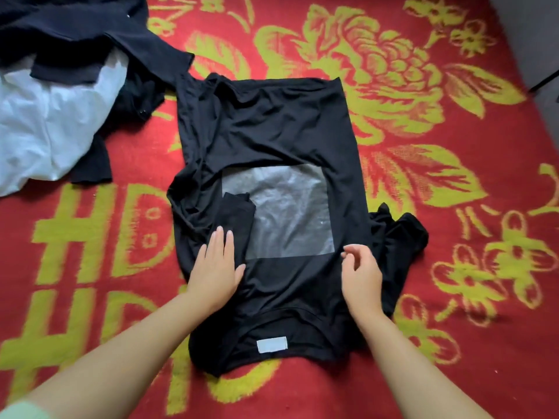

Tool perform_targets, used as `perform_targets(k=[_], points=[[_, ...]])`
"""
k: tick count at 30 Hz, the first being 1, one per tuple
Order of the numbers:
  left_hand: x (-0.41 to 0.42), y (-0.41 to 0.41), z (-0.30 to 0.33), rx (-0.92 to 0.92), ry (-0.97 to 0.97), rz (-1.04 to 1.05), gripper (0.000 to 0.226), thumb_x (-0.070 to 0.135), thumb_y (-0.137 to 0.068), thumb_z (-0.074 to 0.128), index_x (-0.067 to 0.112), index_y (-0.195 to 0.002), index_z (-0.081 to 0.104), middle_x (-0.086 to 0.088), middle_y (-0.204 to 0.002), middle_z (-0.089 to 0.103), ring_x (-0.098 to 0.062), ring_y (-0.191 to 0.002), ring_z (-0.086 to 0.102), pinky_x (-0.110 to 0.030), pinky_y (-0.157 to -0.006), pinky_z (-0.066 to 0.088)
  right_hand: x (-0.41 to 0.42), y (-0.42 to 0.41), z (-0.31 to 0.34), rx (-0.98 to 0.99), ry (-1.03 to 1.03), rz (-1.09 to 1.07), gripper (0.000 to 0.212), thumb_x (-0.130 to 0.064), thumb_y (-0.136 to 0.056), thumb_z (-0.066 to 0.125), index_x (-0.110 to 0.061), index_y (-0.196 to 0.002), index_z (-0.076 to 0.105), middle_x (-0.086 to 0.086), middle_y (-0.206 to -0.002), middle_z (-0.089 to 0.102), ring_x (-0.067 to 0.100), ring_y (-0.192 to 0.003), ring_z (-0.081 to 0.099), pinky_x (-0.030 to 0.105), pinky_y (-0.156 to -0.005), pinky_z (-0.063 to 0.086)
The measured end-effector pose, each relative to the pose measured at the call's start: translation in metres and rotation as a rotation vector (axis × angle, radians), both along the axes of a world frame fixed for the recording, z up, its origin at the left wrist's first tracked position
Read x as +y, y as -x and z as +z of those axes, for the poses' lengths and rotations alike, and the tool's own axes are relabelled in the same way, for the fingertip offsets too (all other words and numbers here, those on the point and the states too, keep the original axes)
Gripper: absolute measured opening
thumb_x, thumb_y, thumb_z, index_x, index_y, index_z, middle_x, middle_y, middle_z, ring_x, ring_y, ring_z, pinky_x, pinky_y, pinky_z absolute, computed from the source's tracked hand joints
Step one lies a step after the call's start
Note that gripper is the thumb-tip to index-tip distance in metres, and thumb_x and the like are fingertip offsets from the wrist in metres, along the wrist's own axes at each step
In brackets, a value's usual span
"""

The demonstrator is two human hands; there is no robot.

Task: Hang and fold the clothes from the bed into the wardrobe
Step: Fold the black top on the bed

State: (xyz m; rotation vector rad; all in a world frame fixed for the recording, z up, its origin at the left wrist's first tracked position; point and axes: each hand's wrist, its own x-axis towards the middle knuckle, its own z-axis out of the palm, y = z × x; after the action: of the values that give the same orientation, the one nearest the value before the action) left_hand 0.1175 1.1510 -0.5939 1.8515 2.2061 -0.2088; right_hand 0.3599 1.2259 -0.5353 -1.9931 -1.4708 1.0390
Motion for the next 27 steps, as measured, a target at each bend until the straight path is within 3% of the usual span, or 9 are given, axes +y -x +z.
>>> perform_targets(k=[4, 7, 12, 15, 17, 19, 23, 25, 27], points=[[0.004, -0.017, -0.007, 0.043, 0.054, -0.074, 0.070, 0.025, -0.078, 0.071, -0.005, -0.136, 0.045, -0.028, -0.143, 0.040, -0.039, -0.131, 0.042, -0.049, -0.100, 0.041, 0.055, -0.085, -0.007, -0.151, 0.012, -0.344, 0.040, -0.011, -0.095, 0.045, -0.007, -0.135, 0.042, 0.012, -0.136, 0.041, 0.023, -0.113, 0.047, 0.030, -0.094, 0.035], [0.003, -0.027, -0.006, 0.048, 0.026, -0.169, 0.067, 0.025, -0.083, 0.067, -0.005, -0.137, 0.042, -0.025, -0.146, 0.036, -0.036, -0.135, 0.038, -0.047, -0.106, 0.036, 0.076, -0.118, -0.027, -0.118, 0.253, -0.454, 0.060, -0.022, -0.091, 0.057, -0.003, -0.141, 0.031, 0.011, -0.133, 0.048, 0.025, -0.117, 0.048, 0.037, -0.100, 0.036], [0.002, -0.043, 0.003, 0.026, -0.014, -0.317, 0.060, 0.035, -0.086, 0.046, -0.001, -0.134, 0.049, -0.019, -0.143, 0.044, -0.030, -0.132, 0.045, -0.047, -0.109, 0.029, 0.077, -0.113, -0.048, 0.209, 0.269, -0.397, 0.007, -0.019, -0.088, 0.058, -0.016, -0.092, 0.053, 0.003, -0.093, 0.058, 0.018, -0.079, 0.052, 0.027, -0.065, 0.041], [-0.004, -0.076, 0.009, -0.087, -0.007, -0.501, 0.069, 0.046, -0.080, 0.033, 0.008, -0.137, 0.047, -0.015, -0.145, 0.044, -0.028, -0.132, 0.045, -0.049, -0.107, 0.033, 0.076, -0.107, -0.030, 0.318, 0.083, -0.499, 0.029, -0.020, -0.092, 0.049, -0.028, -0.069, 0.034, -0.011, -0.074, 0.035, 0.004, -0.063, 0.031, 0.025, -0.062, 0.031], [-0.008, -0.107, 0.011, -0.110, 0.109, -0.561, 0.078, 0.058, -0.079, 0.020, 0.022, -0.147, 0.030, -0.014, -0.156, 0.018, -0.032, -0.143, 0.020, -0.059, -0.108, 0.025, 0.079, -0.110, -0.008, 0.356, -0.099, -0.639, 0.036, -0.022, -0.094, 0.048, -0.022, -0.064, 0.028, -0.007, -0.065, 0.026, 0.004, -0.053, 0.024, 0.023, -0.051, 0.023], [-0.013, -0.130, 0.007, -0.119, 0.335, -0.514, 0.081, 0.066, -0.078, 0.007, 0.032, -0.150, -0.003, -0.011, -0.151, -0.027, -0.032, -0.139, -0.024, -0.067, -0.108, -0.002, 0.082, -0.114, 0.018, 0.380, -0.260, -0.696, 0.038, -0.026, -0.096, 0.049, -0.020, -0.063, 0.030, -0.007, -0.061, 0.024, 0.003, -0.047, 0.023, 0.022, -0.047, 0.021], [-0.012, -0.139, 0.009, -0.068, 0.366, -0.508, 0.078, 0.066, -0.082, 0.015, 0.035, -0.148, -0.014, -0.010, -0.144, -0.039, -0.032, -0.132, -0.038, -0.066, -0.103, -0.016, 0.069, -0.076, 0.037, 0.281, -0.365, -0.183, 0.006, -0.022, -0.093, 0.056, -0.016, -0.095, 0.055, 0.002, -0.095, 0.055, -0.006, -0.076, 0.052, 0.017, -0.077, 0.040], [-0.015, -0.132, 0.008, -0.076, 0.338, -0.553, 0.078, 0.064, -0.079, 0.009, 0.034, -0.150, -0.008, -0.010, -0.146, -0.035, -0.030, -0.132, -0.037, -0.065, -0.106, -0.014, 0.056, -0.048, 0.023, 0.206, -0.246, 0.307, 0.036, -0.020, -0.092, 0.059, -0.006, -0.125, 0.054, 0.000, -0.123, 0.053, -0.001, -0.110, 0.049, 0.008, -0.097, 0.032], [-0.023, -0.118, 0.008, -0.081, 0.237, -0.611, 0.076, 0.061, -0.082, 0.015, 0.029, -0.151, 0.016, -0.013, -0.156, -0.010, -0.030, -0.144, -0.011, -0.066, -0.111, 0.008, 0.038, -0.024, 0.008, 0.044, 0.028, 0.795, 0.050, -0.024, -0.094, 0.056, -0.014, -0.141, 0.043, -0.003, -0.142, 0.045, 0.006, -0.130, 0.040, 0.011, -0.107, 0.023]])
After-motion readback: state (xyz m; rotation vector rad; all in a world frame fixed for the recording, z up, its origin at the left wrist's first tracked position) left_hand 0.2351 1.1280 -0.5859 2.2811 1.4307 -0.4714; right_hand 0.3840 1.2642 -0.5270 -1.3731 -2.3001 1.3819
